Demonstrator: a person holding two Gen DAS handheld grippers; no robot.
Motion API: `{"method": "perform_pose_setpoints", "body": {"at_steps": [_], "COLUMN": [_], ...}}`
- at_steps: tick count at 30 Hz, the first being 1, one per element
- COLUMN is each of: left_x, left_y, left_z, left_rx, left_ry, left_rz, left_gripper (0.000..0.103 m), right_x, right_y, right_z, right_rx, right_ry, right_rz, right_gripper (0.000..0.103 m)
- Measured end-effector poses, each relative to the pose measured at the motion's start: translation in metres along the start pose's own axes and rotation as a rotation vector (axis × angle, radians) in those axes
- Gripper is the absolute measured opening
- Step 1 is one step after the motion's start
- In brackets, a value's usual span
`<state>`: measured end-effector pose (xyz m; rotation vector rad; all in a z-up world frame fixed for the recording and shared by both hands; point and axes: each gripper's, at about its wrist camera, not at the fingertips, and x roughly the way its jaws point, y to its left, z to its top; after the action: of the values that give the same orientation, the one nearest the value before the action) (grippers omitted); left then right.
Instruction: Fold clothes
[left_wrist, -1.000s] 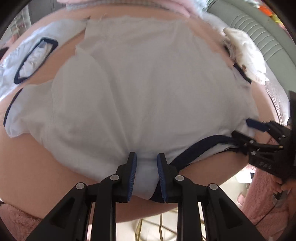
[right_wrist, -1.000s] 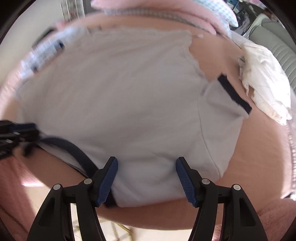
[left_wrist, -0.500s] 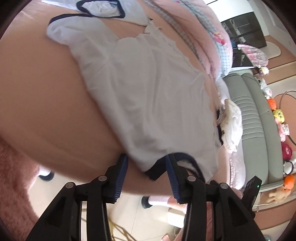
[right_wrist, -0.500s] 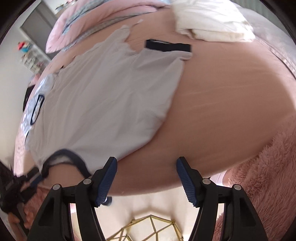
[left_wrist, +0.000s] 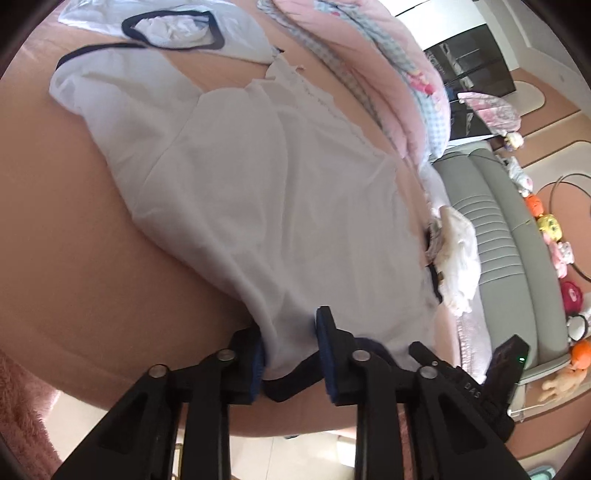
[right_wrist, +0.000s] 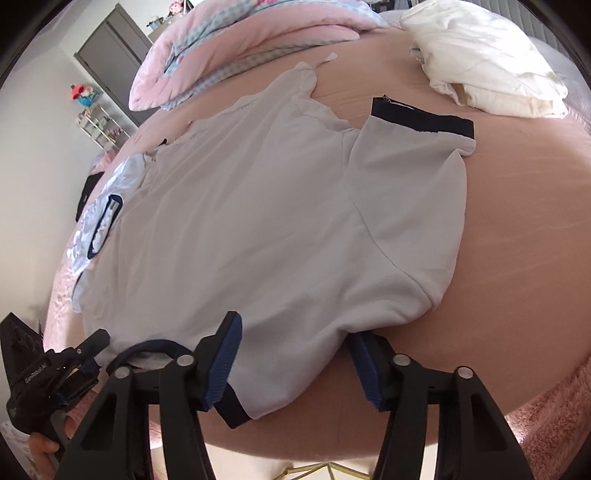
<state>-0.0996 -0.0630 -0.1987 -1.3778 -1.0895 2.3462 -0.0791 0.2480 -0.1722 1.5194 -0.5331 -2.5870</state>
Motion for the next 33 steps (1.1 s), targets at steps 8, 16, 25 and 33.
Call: {"method": "perform_pose_setpoints", "body": {"at_steps": [8,16,25,33], "left_x": [-0.018,-0.023,-0.024,0.000], "left_y": [-0.007,-0.018,-0.031,-0.079], "left_z": [-0.008,-0.017,-0.008,0.003], "left_rx": [0.072,0.151,0.177,0.372], "left_ry": [-0.004,0.059,0.137,0.129], "left_rz": [0.056,0.161,0.188,0.246], "left_gripper": [0.002,0.002,0.003,0.003], "right_x": [-0.020,-0.037,-0.046,-0.005], "right_y": [-0.015,0.004,0.008,0.037], "right_z": [-0.009,-0.013,-0.016,-0.014], "right_rx": [0.035,-0.088,-0.157,-0.307], "right_ry": [-0.025,-0.062,-0.050,0.042], "right_rz": [0.088,0.046,-0.115,-0.089], "right_gripper": [0.009,0.008,0.009,0.022]}}
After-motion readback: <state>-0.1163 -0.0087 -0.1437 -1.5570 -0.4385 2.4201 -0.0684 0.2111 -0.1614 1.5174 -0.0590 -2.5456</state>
